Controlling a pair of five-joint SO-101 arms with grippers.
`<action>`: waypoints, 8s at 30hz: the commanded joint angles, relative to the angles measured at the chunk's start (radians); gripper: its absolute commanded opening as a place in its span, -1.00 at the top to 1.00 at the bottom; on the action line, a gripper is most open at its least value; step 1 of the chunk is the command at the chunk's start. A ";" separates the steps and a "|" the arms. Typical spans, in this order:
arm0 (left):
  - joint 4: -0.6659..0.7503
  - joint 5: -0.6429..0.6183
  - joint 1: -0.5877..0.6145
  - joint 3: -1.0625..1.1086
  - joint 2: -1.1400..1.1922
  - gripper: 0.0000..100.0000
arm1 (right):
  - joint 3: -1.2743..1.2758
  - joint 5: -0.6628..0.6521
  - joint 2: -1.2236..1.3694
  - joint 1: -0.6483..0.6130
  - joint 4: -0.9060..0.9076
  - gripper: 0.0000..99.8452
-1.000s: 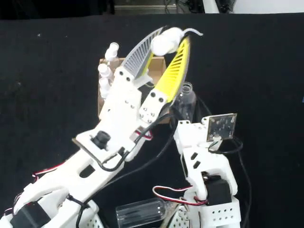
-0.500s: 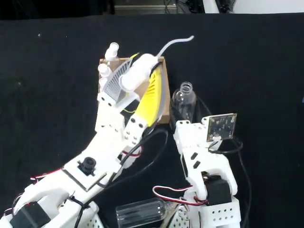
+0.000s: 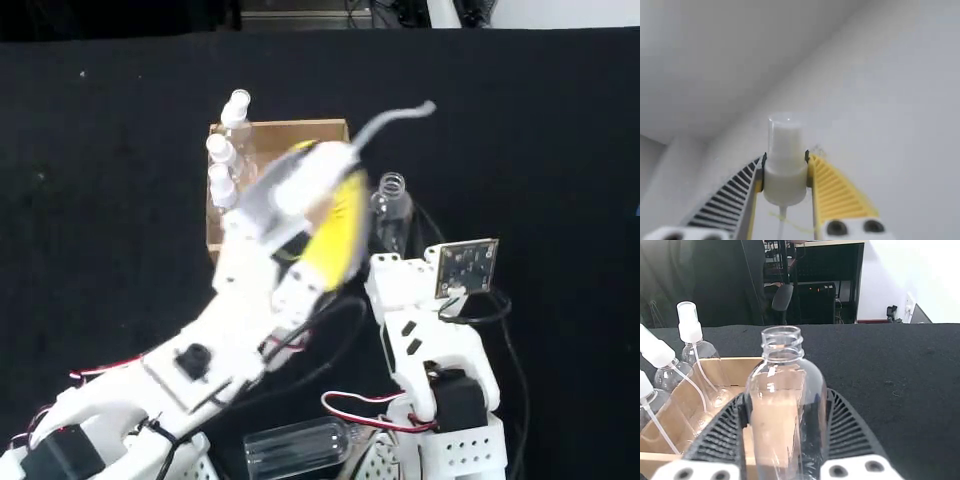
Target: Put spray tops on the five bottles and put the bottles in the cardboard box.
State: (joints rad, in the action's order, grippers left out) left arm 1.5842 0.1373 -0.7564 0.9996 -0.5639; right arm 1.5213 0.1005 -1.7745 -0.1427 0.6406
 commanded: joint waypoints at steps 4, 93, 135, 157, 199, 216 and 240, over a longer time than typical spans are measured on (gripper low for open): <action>-0.704 -0.002 0.010 -0.177 -0.048 0.94 | -0.004 0.002 -0.022 -0.008 -0.031 0.98; -1.439 -0.097 0.067 -0.334 -0.233 0.94 | -0.008 0.002 -0.022 -0.008 -0.035 0.98; -1.672 -0.089 0.033 -0.251 -0.245 0.94 | -0.005 0.002 -0.022 -0.009 -0.037 0.98; -1.666 -0.097 0.028 -0.228 -0.233 0.94 | -0.036 0.006 -0.024 -0.008 -0.038 0.98; -2.509 -0.241 0.785 -0.363 -0.758 0.57 | -0.044 0.000 -0.024 0.049 -0.081 0.97; -2.294 -0.241 1.102 0.216 -0.700 0.58 | -0.202 0.009 -0.012 -0.017 -0.302 0.98; -2.005 -0.267 1.090 0.513 -0.700 0.58 | -0.463 0.000 0.762 -0.137 -0.598 0.97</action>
State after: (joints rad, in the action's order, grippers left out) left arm -0.4442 -0.1066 0.3422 1.5244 -1.2589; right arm 1.0917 0.1020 -1.0180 -0.2700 0.0760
